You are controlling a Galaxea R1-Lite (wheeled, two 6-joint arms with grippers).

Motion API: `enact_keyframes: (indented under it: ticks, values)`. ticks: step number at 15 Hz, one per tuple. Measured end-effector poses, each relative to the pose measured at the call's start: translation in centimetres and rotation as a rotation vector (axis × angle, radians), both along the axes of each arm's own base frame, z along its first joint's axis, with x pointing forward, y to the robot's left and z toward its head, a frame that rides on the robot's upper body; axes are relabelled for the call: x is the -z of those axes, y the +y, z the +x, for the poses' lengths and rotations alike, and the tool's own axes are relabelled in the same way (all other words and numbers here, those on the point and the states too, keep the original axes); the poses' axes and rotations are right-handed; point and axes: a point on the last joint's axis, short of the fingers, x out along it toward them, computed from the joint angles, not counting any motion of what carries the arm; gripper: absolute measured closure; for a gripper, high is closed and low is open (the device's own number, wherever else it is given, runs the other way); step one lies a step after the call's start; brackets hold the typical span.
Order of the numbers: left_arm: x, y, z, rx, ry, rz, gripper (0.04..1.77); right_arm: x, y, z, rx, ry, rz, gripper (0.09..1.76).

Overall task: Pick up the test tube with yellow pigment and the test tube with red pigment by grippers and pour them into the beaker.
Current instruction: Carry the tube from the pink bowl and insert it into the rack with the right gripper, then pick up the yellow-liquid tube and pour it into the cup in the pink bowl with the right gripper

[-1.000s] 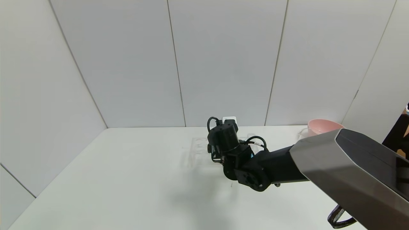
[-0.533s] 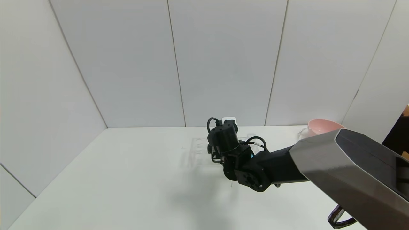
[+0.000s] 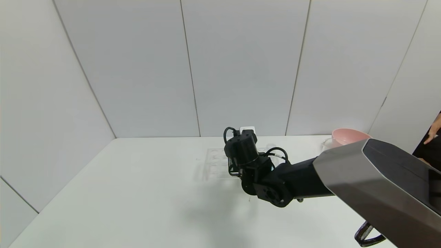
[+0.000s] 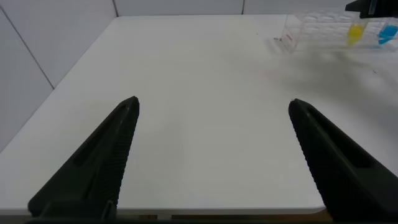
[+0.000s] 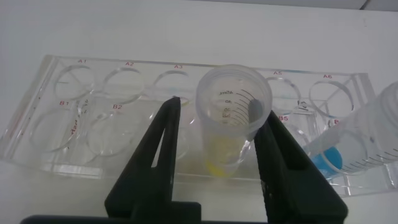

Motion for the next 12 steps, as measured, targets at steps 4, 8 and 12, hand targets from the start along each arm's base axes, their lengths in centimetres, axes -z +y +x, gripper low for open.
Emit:
enact_keyframes:
  ticks: [4, 8, 12]
  values:
    - [0.0, 0.0, 0.0, 0.0, 0.0, 0.0, 0.09, -0.04, -0.15, -0.15, 0.002, 0.003, -0.004, 1.33]
    - [0.0, 0.0, 0.0, 0.0, 0.0, 0.0, 0.09, -0.14, -0.17, -0.18, 0.001, 0.002, -0.002, 1.33]
    - [0.0, 0.0, 0.0, 0.0, 0.0, 0.0, 0.09, -0.22, -0.2, -0.19, 0.0, 0.002, -0.002, 1.33]
